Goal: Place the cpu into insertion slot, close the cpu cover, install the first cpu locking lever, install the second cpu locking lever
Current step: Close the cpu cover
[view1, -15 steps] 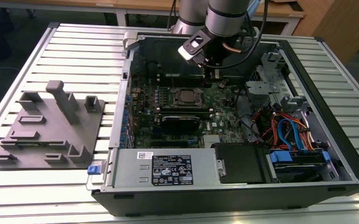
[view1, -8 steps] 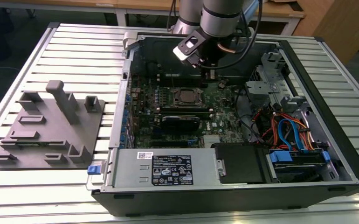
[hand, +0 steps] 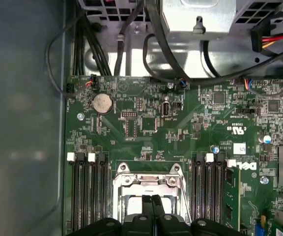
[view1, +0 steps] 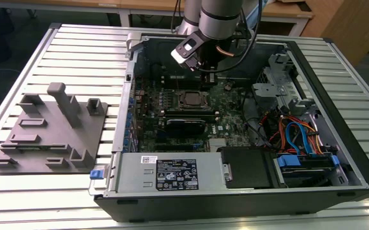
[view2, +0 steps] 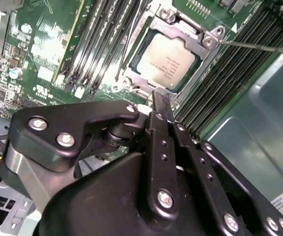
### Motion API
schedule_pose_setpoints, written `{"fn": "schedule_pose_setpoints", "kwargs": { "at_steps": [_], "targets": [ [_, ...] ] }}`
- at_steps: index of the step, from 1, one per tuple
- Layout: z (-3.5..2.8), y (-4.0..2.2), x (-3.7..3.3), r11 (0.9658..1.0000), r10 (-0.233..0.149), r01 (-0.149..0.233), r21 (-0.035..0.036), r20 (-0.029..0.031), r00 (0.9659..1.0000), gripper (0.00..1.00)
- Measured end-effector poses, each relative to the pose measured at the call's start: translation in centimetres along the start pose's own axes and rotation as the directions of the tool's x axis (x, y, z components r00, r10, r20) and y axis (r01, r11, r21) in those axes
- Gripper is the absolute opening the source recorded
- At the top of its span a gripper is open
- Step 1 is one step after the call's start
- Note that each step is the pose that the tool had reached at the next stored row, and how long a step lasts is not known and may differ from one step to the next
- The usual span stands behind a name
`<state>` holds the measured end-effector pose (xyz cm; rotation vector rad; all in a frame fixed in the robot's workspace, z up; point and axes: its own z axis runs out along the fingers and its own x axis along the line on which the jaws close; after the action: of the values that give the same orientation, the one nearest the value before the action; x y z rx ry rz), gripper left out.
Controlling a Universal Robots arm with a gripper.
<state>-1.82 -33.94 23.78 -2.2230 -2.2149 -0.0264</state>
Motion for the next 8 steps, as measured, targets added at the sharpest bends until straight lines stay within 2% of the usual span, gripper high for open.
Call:
{"fn": "schedule_pose_setpoints", "kwargs": {
  "at_steps": [8],
  "targets": [
    [0.02, 0.00, 0.00, 1.0000, 0.000, 0.000, 0.0000, -0.0001, 1.0000, 0.10]
  ]
}}
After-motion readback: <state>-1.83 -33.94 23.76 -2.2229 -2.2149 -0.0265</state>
